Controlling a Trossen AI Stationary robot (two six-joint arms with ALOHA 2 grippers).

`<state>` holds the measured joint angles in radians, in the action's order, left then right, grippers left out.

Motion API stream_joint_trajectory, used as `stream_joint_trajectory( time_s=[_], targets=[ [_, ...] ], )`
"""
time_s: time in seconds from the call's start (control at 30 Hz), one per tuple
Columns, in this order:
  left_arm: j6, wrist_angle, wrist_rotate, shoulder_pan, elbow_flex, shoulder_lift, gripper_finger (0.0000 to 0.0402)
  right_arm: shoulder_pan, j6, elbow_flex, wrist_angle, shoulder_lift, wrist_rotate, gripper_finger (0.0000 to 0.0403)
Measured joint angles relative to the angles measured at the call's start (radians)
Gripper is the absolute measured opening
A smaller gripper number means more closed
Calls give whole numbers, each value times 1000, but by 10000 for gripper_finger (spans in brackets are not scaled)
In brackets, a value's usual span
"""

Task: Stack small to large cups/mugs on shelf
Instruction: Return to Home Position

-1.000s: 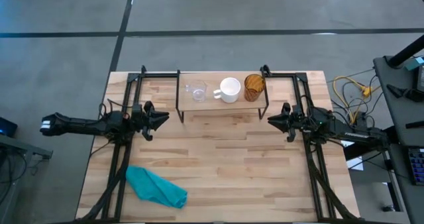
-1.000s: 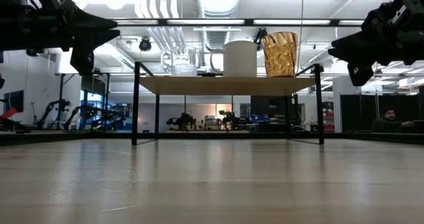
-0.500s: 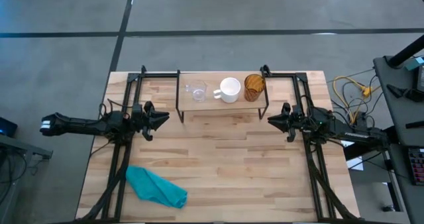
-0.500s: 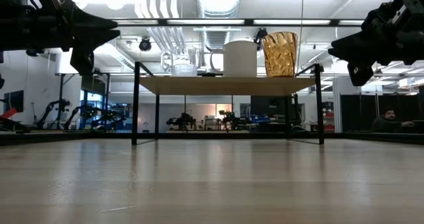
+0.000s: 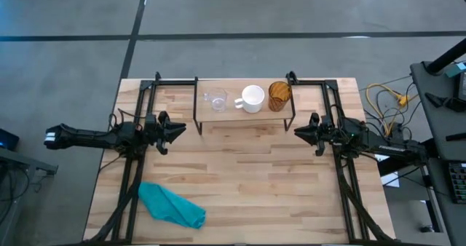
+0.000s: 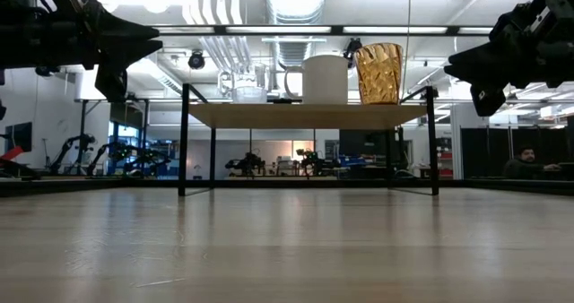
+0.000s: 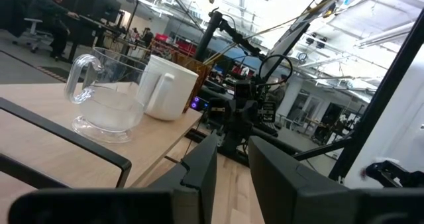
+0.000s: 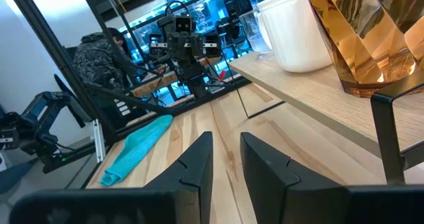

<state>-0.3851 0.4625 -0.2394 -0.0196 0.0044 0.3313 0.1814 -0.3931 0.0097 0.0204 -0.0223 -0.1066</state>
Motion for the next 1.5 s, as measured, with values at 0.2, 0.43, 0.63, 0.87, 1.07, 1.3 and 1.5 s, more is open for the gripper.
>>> stream_joint_trajectory(
  time_s=[0.2,0.43,0.63,0.87,1.07,1.3,1.5],
  targets=[
    [0,0,0,-1,0,0,74,0,0,0,0,0,0,69],
    [0,0,0,-1,0,1,74,0,0,0,0,0,0,77],
    [0,0,0,-1,0,0,74,0,0,0,0,0,0,82],
    [0,0,0,0,0,0,74,0,0,0,0,0,0,72],
    [0,0,0,0,0,0,74,0,0,0,0,0,0,69],
    [0,0,0,0,0,0,74,0,0,0,0,0,0,78],
    [0,0,0,0,0,0,74,0,0,0,0,0,0,77]
  ],
)
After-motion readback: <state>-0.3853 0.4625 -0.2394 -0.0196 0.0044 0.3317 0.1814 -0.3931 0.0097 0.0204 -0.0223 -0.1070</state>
